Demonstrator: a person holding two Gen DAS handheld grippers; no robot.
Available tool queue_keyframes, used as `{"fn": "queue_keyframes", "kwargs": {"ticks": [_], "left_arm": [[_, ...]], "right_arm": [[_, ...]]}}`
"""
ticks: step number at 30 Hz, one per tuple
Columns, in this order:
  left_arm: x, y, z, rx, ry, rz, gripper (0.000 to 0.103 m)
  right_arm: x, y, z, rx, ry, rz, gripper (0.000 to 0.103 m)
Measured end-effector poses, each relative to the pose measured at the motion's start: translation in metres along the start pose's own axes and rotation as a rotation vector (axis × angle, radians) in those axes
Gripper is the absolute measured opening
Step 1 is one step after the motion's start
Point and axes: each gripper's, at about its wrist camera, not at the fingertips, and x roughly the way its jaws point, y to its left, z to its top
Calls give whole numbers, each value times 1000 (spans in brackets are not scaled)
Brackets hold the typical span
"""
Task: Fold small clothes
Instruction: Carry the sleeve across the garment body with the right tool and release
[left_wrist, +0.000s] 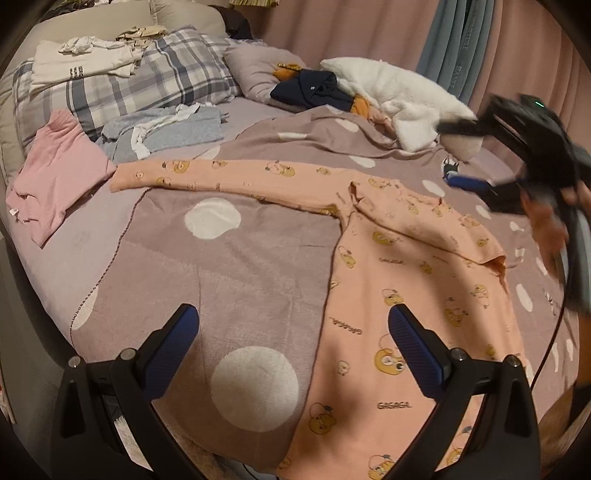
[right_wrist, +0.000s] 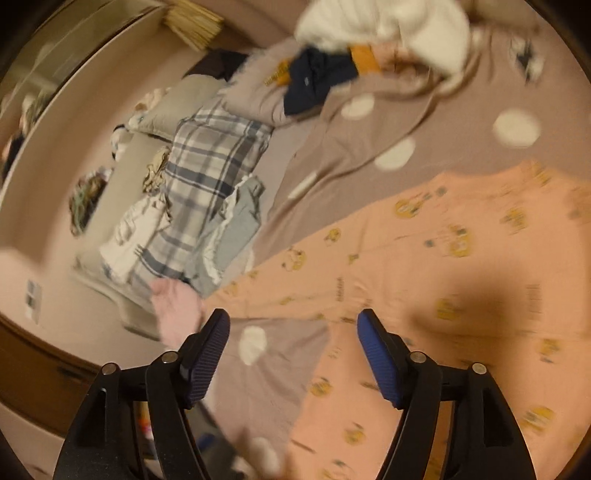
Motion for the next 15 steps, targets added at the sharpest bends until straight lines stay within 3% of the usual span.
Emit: {"fn": "queue_keyframes", "kwargs": {"ticks": [4,7,11,15], "left_arm": [[-14,-3,2,23,-48,8,103],[-18,-4,3,57,-78,26,103],[-17,2,8,71,-110,39,103],[-2,28,20,-29,-126,11,103]], "right_arm": [[-36,5,-40,-46,-66,-75,94],[-55,6,-71,-59,-72,-83,99],[-71,8,-110,-108,-129,-293,102],[-68,0,-148,-138,-114,-440,102]]}}
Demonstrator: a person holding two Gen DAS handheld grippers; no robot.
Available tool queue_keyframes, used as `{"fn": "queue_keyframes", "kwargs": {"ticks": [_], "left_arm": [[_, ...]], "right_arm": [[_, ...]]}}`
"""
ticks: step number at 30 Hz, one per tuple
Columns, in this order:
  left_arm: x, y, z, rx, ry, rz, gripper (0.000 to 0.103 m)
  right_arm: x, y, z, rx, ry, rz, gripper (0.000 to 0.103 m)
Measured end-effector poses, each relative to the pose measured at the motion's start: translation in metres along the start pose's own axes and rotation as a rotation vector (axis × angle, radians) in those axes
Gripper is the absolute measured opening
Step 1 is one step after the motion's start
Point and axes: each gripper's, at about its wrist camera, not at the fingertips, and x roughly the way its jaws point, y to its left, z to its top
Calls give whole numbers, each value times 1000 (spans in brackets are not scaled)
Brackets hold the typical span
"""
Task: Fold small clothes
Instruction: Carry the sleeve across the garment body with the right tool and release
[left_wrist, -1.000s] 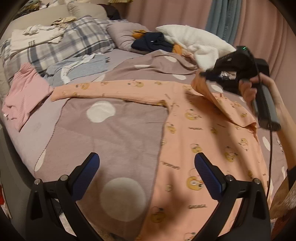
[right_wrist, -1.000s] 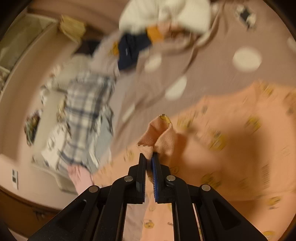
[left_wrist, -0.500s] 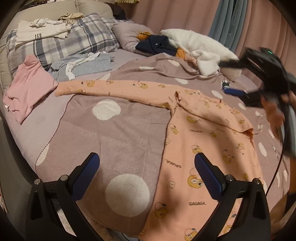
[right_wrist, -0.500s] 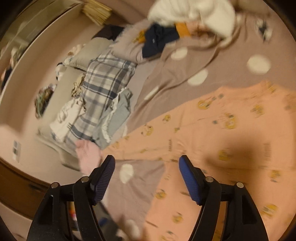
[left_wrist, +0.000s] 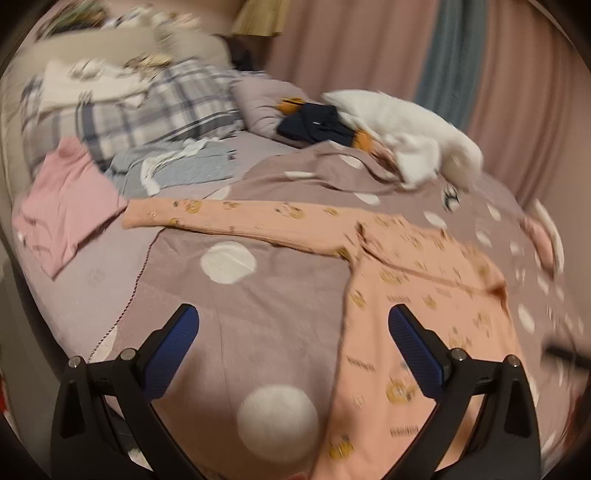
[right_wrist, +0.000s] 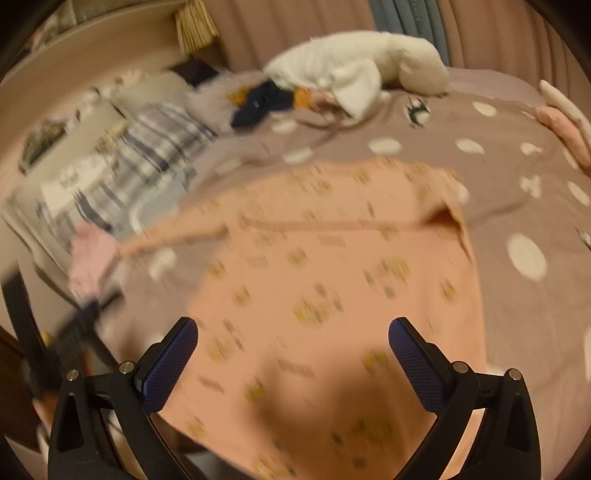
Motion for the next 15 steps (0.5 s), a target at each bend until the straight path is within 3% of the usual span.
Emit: {"fn": "queue_keyframes", "kwargs": {"ticks": [3,6,10,15], "left_arm": [[22,28,16,-70,-3,-33,103],[50,68,38,-193,46,-74,103],[77,124,62,-373,56,-116,103],[109,188,77,-662,74,-263,103]], "right_arm": [[7,-7,-21,26,47,-23,102],[16,-20,-29,65,107,-19,102],[15,-28,-29,70,101,-93,102],[21,-37,-25,81,105,-141,102]]}}
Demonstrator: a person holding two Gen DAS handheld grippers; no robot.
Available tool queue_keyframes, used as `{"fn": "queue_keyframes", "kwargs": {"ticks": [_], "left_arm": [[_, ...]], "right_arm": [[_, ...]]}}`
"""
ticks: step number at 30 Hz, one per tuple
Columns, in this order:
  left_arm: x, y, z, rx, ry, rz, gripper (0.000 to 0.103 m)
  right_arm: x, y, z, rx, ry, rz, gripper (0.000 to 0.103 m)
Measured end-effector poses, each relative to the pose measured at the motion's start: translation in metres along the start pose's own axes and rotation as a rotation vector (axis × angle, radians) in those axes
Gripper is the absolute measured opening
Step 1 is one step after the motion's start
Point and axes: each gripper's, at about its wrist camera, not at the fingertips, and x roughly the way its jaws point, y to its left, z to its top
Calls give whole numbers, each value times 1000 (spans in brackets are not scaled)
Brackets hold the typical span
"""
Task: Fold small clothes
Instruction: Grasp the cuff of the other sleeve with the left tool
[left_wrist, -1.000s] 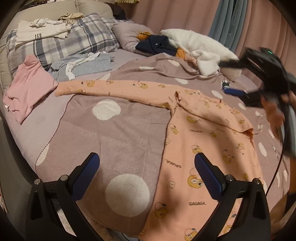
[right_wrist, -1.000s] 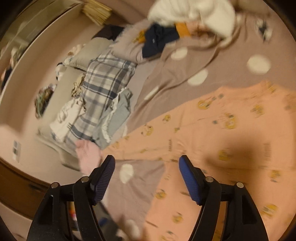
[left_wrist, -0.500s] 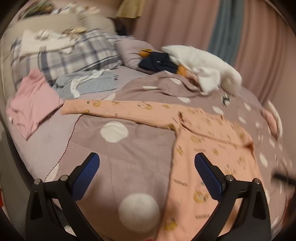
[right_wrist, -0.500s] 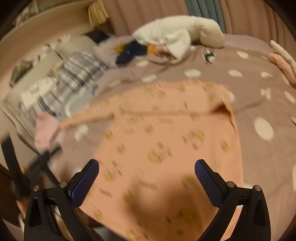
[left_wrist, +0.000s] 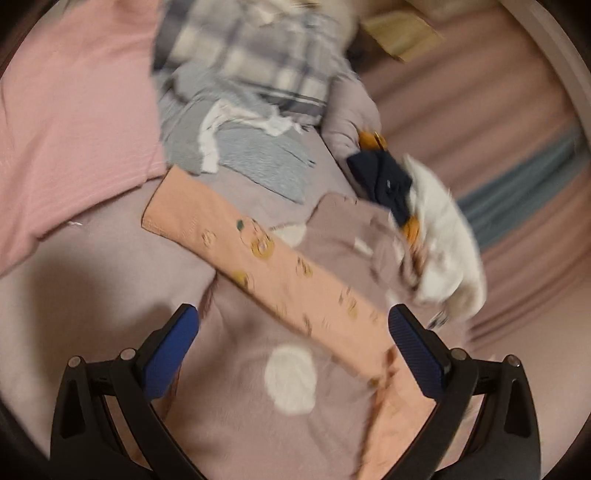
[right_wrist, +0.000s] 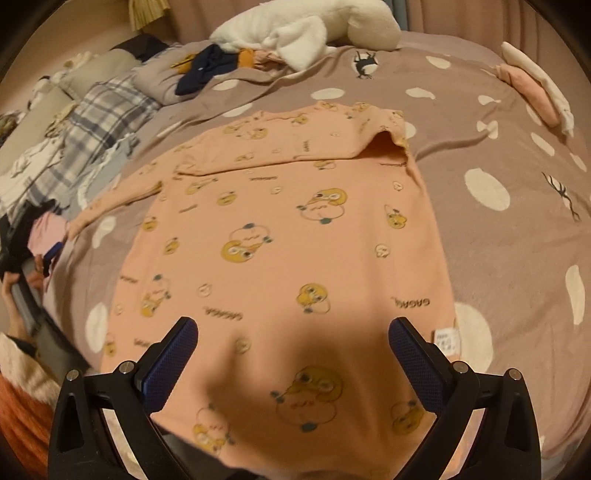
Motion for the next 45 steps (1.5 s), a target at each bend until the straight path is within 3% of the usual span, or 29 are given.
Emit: {"fn": "queue_keyframes", "kwargs": {"ticks": [3,6,9,12,16,20,22,27,36,41,45], "left_arm": [[18,33,21,-207,68,-114,103],[23,58,26,-369,39,-151,102],[22,51,35,-345,26,-173,101],[29,41,48,-295,-11,-137,99],[40,38,58,-276,-33,-57,61],[43,41,58,-186,-66,39,23],[45,41,58,-152,-66,68,11],[42,22,58,-22,-99,118,8],[32,-68,40,203,-105,39,7],[45,-141,3,348,-68,-32,7],[69,-191,-37,387,-29,-91,8]], "right_arm": [[9,-5,2,14,18,-9,102],[16,-6,3,28,34,-23,102],[24,-6,5,40,54,-14,102],[32,-5,5,41,73,-25,102],[43,-3,1,25,114,-36,102],[48,3,3,-12,120,-77,102],[50,5,4,-24,117,-81,102],[51,7,1,-42,120,-84,102],[38,-1,-3,-5,107,-38,102],[20,-12,-7,26,69,-24,102],[-1,-26,-14,39,27,-39,102]]}}
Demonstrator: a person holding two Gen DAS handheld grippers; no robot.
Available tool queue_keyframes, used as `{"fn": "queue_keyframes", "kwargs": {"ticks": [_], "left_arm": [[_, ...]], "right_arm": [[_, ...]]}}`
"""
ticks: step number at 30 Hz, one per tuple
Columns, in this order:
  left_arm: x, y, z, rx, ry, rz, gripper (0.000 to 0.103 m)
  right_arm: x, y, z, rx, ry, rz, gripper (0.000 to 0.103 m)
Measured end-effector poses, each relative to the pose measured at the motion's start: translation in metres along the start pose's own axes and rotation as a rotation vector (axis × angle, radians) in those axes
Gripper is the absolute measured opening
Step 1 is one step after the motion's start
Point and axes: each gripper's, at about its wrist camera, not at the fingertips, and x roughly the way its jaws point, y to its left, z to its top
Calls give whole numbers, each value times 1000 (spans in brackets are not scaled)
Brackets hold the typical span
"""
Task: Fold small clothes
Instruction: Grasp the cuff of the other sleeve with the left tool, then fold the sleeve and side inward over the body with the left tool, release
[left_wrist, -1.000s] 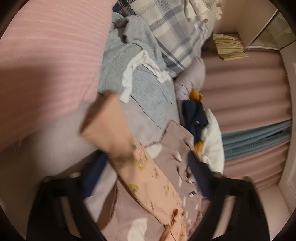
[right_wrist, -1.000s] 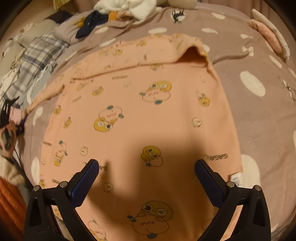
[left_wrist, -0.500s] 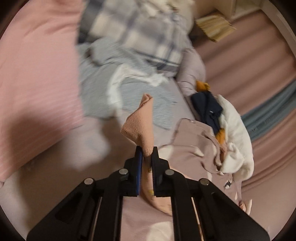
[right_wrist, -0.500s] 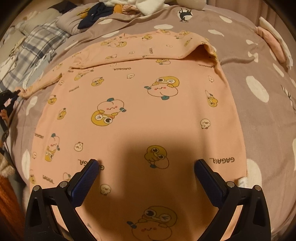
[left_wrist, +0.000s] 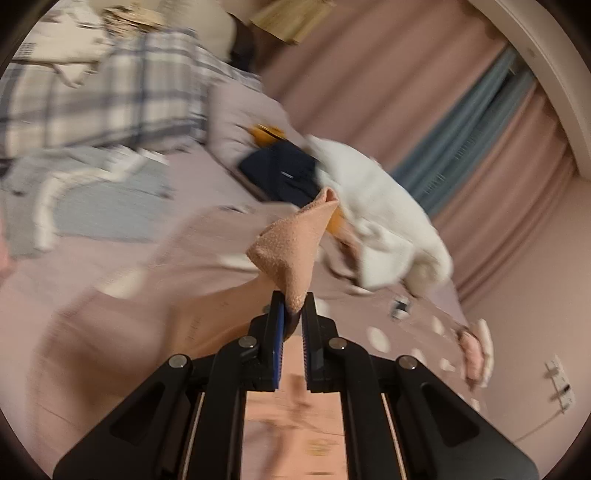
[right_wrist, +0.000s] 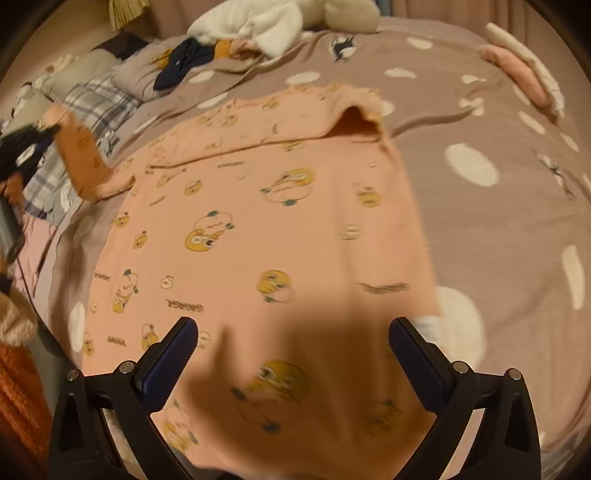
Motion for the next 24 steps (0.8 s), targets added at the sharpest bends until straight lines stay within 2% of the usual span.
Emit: {"fn": "queue_keyframes", "kwargs": {"ticks": [5,11,14,19,24], "left_arm": [[44,-77,-43,20,73,-117,8],[96,-137,-87,34,203,-136,8],[112,-162,-101,80,218,-124,8],[127,-176,-115,58,262,-127,8],[145,-186,-144,76,324,-90,7]], "right_arm": [[-21,-30,-7,44,-36,-57,102],[-41,-61,-17,119,-75,-55,102],[-47,-74,-21,136,-87,-75,102],[-50,-99,-26,204,-93,-66,102],[-49,-110,-33,223,-88,-71,102]]}}
